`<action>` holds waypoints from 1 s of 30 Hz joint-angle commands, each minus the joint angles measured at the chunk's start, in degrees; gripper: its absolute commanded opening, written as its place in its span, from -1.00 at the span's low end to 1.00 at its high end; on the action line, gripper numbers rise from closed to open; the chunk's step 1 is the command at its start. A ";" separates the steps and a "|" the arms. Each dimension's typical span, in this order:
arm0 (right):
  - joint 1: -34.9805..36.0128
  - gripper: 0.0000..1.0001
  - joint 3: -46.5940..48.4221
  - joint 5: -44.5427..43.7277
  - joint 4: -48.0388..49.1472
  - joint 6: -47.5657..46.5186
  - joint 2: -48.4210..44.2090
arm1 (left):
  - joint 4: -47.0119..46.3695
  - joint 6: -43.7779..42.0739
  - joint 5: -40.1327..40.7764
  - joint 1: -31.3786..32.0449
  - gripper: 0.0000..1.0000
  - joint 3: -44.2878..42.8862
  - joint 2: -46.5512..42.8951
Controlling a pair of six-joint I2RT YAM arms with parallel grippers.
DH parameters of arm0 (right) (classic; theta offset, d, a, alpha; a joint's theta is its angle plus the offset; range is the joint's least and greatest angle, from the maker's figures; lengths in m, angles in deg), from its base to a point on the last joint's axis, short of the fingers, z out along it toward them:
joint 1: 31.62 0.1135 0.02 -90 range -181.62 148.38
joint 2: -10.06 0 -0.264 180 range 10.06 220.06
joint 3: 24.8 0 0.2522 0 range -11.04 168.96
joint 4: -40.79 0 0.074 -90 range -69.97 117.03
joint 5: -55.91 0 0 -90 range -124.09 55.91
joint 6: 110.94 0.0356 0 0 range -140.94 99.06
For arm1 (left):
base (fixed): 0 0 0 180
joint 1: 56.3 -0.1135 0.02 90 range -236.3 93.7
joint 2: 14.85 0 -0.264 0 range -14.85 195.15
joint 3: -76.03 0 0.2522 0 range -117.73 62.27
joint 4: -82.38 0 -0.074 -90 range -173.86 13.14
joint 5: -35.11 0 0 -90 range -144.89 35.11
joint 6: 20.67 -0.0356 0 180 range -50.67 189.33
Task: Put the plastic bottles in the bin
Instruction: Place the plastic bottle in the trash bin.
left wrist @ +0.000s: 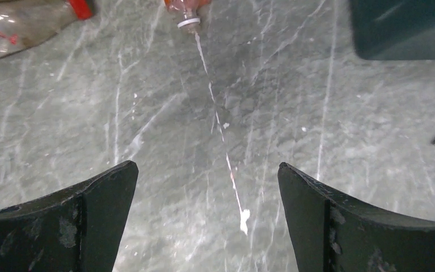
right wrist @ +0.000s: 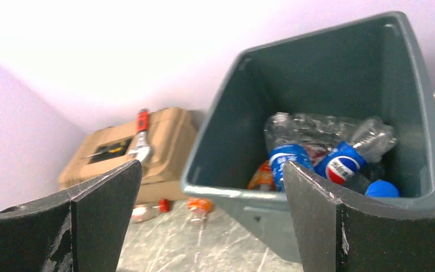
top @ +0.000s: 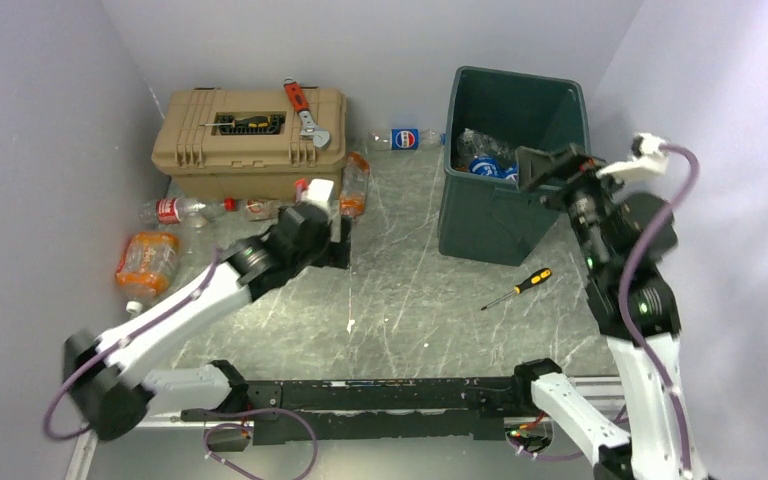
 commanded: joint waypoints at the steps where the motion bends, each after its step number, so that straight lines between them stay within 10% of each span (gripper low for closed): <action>1: 0.08 0.98 -6.76 9.41 5.39 1.79 -7.66 | -1.94 -0.06 -4.88 -5.28 0.99 -5.33 15.19; 30: 1.34 0.94 -15.35 11.12 2.21 6.27 -28.24 | -32.54 -4.02 7.54 -10.85 0.83 -20.71 62.70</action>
